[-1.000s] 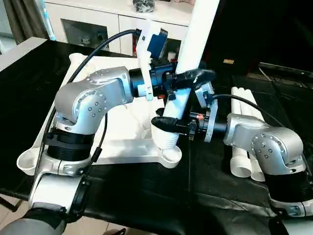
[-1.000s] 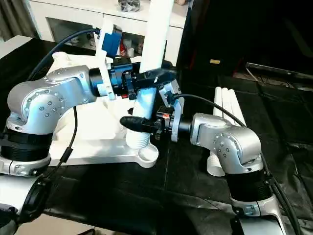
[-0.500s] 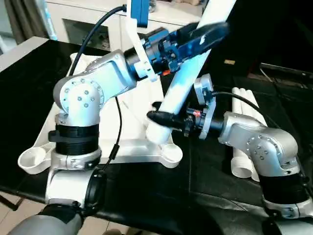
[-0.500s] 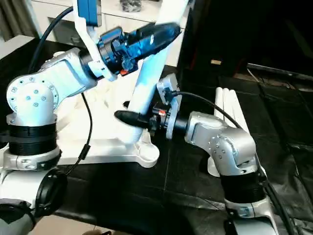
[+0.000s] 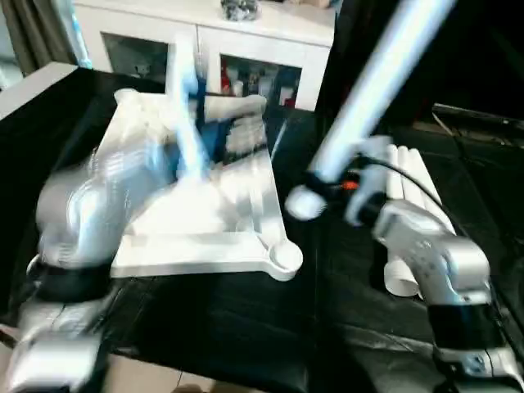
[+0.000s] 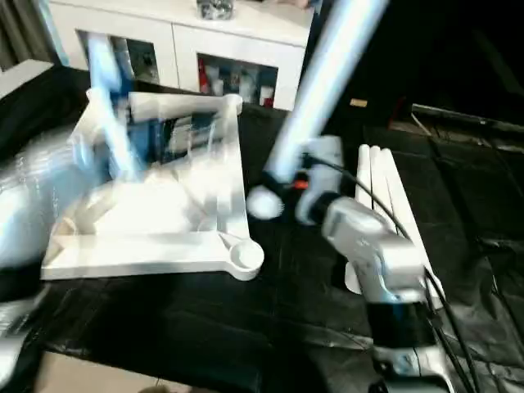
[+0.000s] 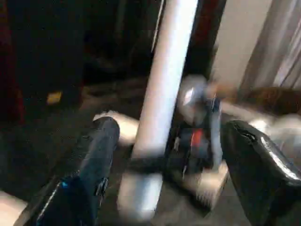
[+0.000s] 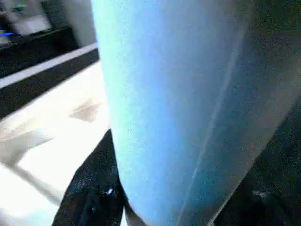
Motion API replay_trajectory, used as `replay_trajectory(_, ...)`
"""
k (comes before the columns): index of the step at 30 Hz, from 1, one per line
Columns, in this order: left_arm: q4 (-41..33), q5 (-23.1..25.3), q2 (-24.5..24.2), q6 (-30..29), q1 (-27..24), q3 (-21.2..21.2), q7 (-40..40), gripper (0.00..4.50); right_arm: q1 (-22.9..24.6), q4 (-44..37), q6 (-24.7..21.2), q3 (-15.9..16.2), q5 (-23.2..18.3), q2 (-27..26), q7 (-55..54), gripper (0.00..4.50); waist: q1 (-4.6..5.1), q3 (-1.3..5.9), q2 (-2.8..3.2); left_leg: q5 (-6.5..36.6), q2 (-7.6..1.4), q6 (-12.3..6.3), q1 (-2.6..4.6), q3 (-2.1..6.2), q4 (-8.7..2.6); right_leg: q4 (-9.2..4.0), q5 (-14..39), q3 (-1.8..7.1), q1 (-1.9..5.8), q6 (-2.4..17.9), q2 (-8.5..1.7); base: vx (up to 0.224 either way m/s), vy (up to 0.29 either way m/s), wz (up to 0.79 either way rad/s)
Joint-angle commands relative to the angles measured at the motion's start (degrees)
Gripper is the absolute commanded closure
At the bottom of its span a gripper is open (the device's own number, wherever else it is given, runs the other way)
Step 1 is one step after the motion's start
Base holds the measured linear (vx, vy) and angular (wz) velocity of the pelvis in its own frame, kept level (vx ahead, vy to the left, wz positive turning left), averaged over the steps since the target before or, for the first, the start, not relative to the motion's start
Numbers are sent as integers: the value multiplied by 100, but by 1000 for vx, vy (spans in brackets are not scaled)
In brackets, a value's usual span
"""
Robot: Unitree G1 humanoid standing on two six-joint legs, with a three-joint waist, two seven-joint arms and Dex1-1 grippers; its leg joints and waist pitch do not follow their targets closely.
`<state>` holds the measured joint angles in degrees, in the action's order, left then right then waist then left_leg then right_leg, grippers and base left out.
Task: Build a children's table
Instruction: Pick table leg, then insert table leg to table base
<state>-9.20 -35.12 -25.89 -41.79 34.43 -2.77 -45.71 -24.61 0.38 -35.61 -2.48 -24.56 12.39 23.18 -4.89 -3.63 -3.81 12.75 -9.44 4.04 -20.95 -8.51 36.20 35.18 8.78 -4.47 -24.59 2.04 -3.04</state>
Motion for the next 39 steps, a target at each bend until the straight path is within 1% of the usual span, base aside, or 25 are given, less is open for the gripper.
replay_trajectory(1,93,594,-248,479,-138,-579,-282,65,107,-134,168,-50,149,14,-131,258,35,416,140,287,-295,159,43,43,-487,-394,1453,335,414,479,-450,0,0,0)
replay_trajectory(4,433,1103,-541,966,-370,-1070,-536,65,271,-250,422,-25,247,-28,-136,258,41,411,219,499,-290,220,51,45,-495,-429,1632,337,413,442,-463,0,0,0)
replay_trajectory(5,609,1277,-622,1129,-407,-1224,-594,65,312,-267,485,-6,257,-31,-99,258,59,399,189,631,-281,219,55,45,-511,-455,1794,334,418,415,-455,0,0,0)
replay_trajectory(6,661,1346,-650,1194,-420,-1283,-607,65,337,-283,506,-6,258,-33,-90,258,63,394,192,716,-284,233,63,42,-511,-454,1900,335,416,409,-462,0,0,0)
replay_trajectory(7,940,1622,-733,1459,-462,-1480,-710,65,423,-328,603,-31,219,-91,-73,258,56,379,207,820,-281,215,75,48,-520,-507,2106,336,408,361,-474,0,0,0)
replay_trajectory(9,1139,1749,-721,1574,-499,-1555,-769,65,540,-435,658,-92,107,-151,-27,258,79,366,194,1036,-282,226,97,61,-549,-515,2434,323,426,288,-482,0,0,0)
replay_trajectory(10,1329,1925,-752,1761,-477,-1655,-848,65,589,-499,645,-102,40,-180,-3,258,75,374,164,1002,-281,181,103,66,-550,-560,2568,323,425,227,-501,0,0,0)
replay_trajectory(11,1455,2049,-785,1891,-464,-1743,-914,65,634,-565,618,-103,-11,-189,25,258,86,364,161,994,-288,164,101,68,-563,-565,2648,325,415,211,-504,0,0,0)
replay_trajectory(12,1659,2176,-811,2105,-433,-1820,-1009,94,658,-615,608,-74,-48,-207,62,258,86,370,160,971,-286,139,96,72,-565,-584,2671,324,423,184,-508,0,0,0)
replay_trajectory(13,1914,2309,-861,2322,-394,-1941,-1167,101,719,-727,573,23,-82,-195,154,258,107,387,192,951,-306,159,105,81,-565,-536,2530,328,413,248,-508,0,0,0)
replay_trajectory(14,1927,2315,-863,2333,-392,-1947,-1177,107,722,-732,571,30,-83,-193,160,258,114,381,186,921,-300,133,95,82,-570,-561,2477,326,417,247,-500,0,0,0)
replay_trajectory(15,2000,2326,-881,2399,-395,-1984,-1283,107,745,-765,564,79,-81,-185,193,258,131,388,209,883,-309,163,89,87,-572,-508,2287,333,425,328,-504,0,0,0)
replay_trajectory(16,2075,2317,-915,2443,-407,-2054,-1506,122,771,-787,570,135,-51,-180,203,258,139,397,212,853,-309,163,91,83,-566,-506,2189,335,428,366,-504,0,0,0)
replay_trajectory(17,2098,2298,-938,2426,-411,-2096,-1631,138,774,-787,568,156,-32,-181,192,258,155,396,206,798,-315,179,87,78,-567,-470,1964,346,434,517,-513,0,0,0)
replay_trajectory(18,2098,2278,-959,2451,-435,-2121,-1738,146,788,-810,551,171,-30,-180,186,258,161,401,241,795,-323,198,97,79,-567,-451,1876,350,433,583,-514,0,0,0)
replay_trajectory(19,2156,2253,-969,2470,-434,-2133,-1839,150,798,-822,553,184,-33,-179,182,258,167,389,218,826,-315,193,97,64,-561,-468,1847,351,430,652,-512,0,0,0)
replay_trajectory(20,2204,2214,-976,2415,-442,-2137,-1916,156,842,-885,548,191,-49,-167,182,258,163,391,222,845,-316,202,96,60,-562,-466,1860,358,443,693,-523,0,0,0)
replay_trajectory(22,2360,2332,-964,2571,-433,-2157,-1960,167,864,-925,519,186,-46,-177,202,258,166,386,223,865,-320,205,91,62,-565,-465,1873,357,447,713,-523,0,0,0)
replay_trajectory(24,2430,2398,-972,2581,-461,-2189,-1984,179,903,-978,498,191,-40,-165,215,258,172,379,219,951,-317,197,98,63,-567,-486,2044,353,444,666,-520,0,0,0)
replay_trajectory(25,2480,2416,-957,2617,-472,-2190,-2011,191,915,-991,486,190,-49,-157,214,258,171,378,228,989,-322,200,107,66,-571,-492,2129,353,437,641,-523,0,0,0)
replay_trajectory(26,2533,2419,-931,2625,-491,-2185,-2053,211,932,-1010,462,187,-57,-141,209,258,172,377,212,971,-316,186,100,64,-569,-506,2150,356,441,619,-523,0,0,0)
replay_trajectory(27,2548,2423,-924,2630,-495,-2183,-2056,211,937,-1017,454,187,-59,-137,206,258,169,378,215,954,-322,189,103,66,-569,-498,2182,358,440,601,-526,0,0,0)
replay_trajectory(33,2697,2450,-831,2562,-465,-2149,-2074,246,1006,-1096,402,211,-57,-114,184,258,166,382,222,950,-333,190,106,67,-569,-493,2092,360,434,665,-532,0,0,0)
replay_trajectory(35,2722,2463,-794,2549,-452,-2127,-2057,270,1016,-1103,401,222,-51,-110,171,258,165,378,228,941,-334,186,104,66,-570,-484,2031,358,434,704,-530,0,0,0)
replay_trajectory(39,2892,2588,-738,2657,-390,-2133,-2079,302,1030,-1156,353,260,-39,-107,182,258,169,374,210,961,-317,167,94,59,-564,-512,2188,357,443,638,-531,0,0,0)
